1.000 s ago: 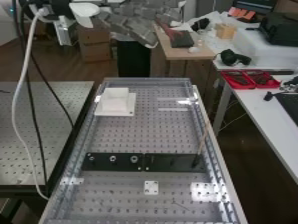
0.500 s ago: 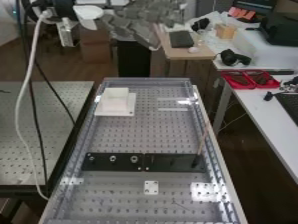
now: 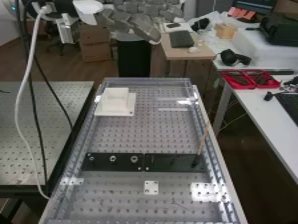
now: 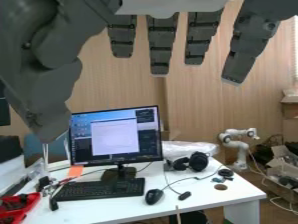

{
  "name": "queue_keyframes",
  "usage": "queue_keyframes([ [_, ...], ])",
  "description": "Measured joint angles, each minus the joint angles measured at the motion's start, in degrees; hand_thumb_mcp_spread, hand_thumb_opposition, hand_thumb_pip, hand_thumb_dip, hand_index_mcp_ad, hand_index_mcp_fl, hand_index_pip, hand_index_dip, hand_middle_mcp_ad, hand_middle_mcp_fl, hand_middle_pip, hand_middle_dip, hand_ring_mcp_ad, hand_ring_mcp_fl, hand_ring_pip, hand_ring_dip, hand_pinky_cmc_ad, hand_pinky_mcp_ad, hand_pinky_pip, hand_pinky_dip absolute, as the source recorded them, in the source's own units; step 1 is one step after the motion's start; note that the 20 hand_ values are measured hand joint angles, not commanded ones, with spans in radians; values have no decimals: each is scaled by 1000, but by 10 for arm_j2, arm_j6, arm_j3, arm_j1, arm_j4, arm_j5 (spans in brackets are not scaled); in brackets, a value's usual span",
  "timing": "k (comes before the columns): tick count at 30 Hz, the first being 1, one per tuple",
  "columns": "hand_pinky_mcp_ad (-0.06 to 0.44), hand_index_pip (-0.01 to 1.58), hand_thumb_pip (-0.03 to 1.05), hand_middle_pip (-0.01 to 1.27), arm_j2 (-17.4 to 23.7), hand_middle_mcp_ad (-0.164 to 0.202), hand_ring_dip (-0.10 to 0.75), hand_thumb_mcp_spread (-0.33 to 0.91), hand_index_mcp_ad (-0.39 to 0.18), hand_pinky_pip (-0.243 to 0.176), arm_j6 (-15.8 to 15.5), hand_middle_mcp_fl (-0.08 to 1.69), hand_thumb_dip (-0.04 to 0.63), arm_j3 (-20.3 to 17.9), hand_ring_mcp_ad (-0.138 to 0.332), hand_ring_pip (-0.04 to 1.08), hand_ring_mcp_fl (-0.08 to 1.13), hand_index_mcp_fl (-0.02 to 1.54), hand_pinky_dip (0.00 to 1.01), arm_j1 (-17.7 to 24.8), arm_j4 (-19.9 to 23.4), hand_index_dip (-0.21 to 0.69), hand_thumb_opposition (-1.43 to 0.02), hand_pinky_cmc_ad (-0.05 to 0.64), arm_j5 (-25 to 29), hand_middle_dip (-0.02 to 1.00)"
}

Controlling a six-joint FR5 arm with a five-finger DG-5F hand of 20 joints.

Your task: Grab the paper clip and place it in the clear container

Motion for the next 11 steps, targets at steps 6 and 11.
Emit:
queue_keyframes([
  [6,347,108,637,119,0,56,168,168,-138,-63,-1,105,206,2,138,103,9,73,468,0,0,-188,-744,379,0,297],
  [11,347,108,637,119,0,56,168,168,-138,-63,-2,105,206,2,138,103,9,70,468,-1,1,-188,-744,379,0,297],
])
